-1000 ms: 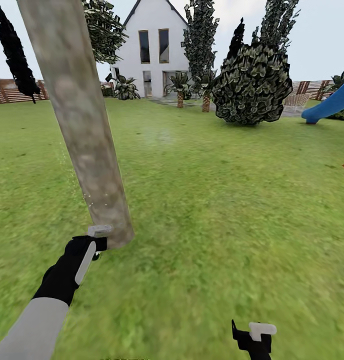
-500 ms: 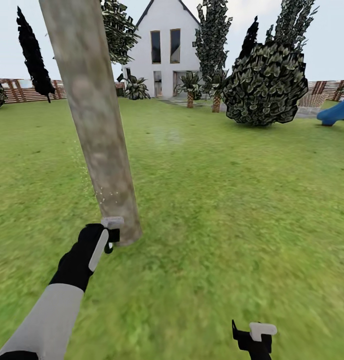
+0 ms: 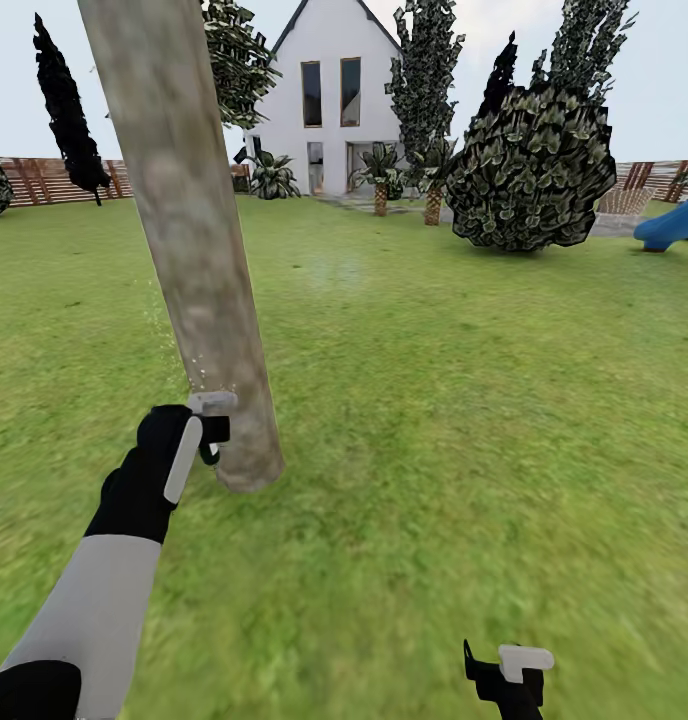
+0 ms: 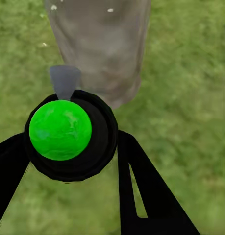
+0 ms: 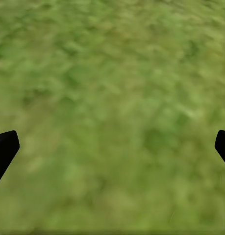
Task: In the garden, pick up the pesticide atomizer on the floor and spray pesticide onto both trees until each tree trunk is fully covered.
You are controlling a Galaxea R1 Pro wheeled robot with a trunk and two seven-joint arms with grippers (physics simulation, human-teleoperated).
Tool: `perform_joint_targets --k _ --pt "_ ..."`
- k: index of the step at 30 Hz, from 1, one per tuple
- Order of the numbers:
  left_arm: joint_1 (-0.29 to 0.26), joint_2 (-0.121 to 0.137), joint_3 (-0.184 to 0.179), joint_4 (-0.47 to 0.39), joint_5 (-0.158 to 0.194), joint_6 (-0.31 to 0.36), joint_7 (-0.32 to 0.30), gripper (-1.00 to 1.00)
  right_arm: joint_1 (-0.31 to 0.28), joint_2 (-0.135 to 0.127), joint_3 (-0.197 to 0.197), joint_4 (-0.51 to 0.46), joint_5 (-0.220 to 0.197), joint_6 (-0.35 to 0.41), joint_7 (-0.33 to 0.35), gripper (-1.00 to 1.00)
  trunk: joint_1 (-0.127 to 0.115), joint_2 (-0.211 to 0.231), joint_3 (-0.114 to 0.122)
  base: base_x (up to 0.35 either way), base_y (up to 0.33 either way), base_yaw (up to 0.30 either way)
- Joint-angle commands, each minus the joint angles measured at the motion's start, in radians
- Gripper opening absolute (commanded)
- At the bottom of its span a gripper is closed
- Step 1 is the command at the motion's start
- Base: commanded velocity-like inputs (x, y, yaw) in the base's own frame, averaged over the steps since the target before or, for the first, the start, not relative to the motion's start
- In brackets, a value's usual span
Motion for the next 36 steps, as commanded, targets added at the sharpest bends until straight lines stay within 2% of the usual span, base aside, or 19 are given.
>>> perform_joint_targets --k 1,5,7,9,10,13,17,18,21,27,33,36 --pt "-0.005 0.004 0.0 -0.001 0.001 0.001 0.0 -1.0 0.0 0.0 0.0 0.0 0.0 0.0 0.0 1.0 0.0 0.0 0.0 0.0 0.0 0.0" --pt "-0.009 0.021 0.007 -0.027 0.0 0.001 0.0 -1.0 0.0 0.0 0.0 0.0 0.0 0.0 0.0 1.0 0.0 0.0 0.0 0.0 0.0 0.0" --pt "-0.008 0.017 0.003 -0.035 0.0 0.001 0.0 -1.0 -0.001 0.0 0.0 0.0 0.001 0.0 0.0 1.0 0.0 0.0 0.0 0.0 0.0 0.0" --pt "-0.024 -0.01 0.0 -0.05 0.001 0.003 0.0 -1.0 0.0 0.0 0.0 0.0 0.001 0.0 0.0 1.0 0.0 0.0 0.0 0.0 0.0 0.0" --pt "-0.035 -0.014 0.0 -0.053 0.002 0.005 0.0 -1.0 0.0 0.0 0.0 0.0 0.001 0.0 0.0 1.0 0.0 0.0 0.0 0.0 0.0 0.0" --pt "-0.053 -0.002 0.006 -0.058 0.003 0.008 0.0 -1.0 -0.001 0.0 0.0 0.0 0.001 0.0 0.0 1.0 0.0 0.0 0.0 0.0 0.0 0.0" --pt "-0.041 -0.001 -0.001 -0.094 -0.001 0.008 0.0 -1.0 0.0 0.0 0.0 0.001 0.001 0.0 0.0 1.0 0.0 0.0 0.0 0.0 0.0 0.0" --pt "-0.039 -0.002 -0.002 -0.104 -0.005 0.007 0.0 -1.0 0.0 0.0 0.0 0.001 0.001 0.0 0.0 1.0 0.0 0.0 0.0 -0.045 0.0 0.0" --pt "-0.046 -0.015 -0.003 -0.11 -0.055 0.007 0.0 -1.0 0.0 0.0 0.0 0.001 0.001 0.0 0.0 1.0 0.0 0.0 0.0 -0.183 0.0 0.0" --pt "-0.096 -0.033 0.0 -0.11 -0.067 0.007 0.0 -1.0 0.0 0.0 0.0 0.001 0.001 0.0 0.0 1.0 0.0 0.0 0.0 -0.012 0.0 0.0" --pt "-0.106 0.009 0.011 -0.109 -0.069 0.009 0.0 -1.0 0.0 0.0 0.0 0.001 0.001 0.0 0.0 1.0 0.0 0.0 0.0 0.0 0.0 0.0" --pt "-0.106 0.009 0.01 -0.109 -0.069 0.009 0.0 -1.0 0.0 0.0 0.0 0.001 0.001 0.0 0.0 1.0 0.0 0.0 0.0 0.0 0.0 0.0"
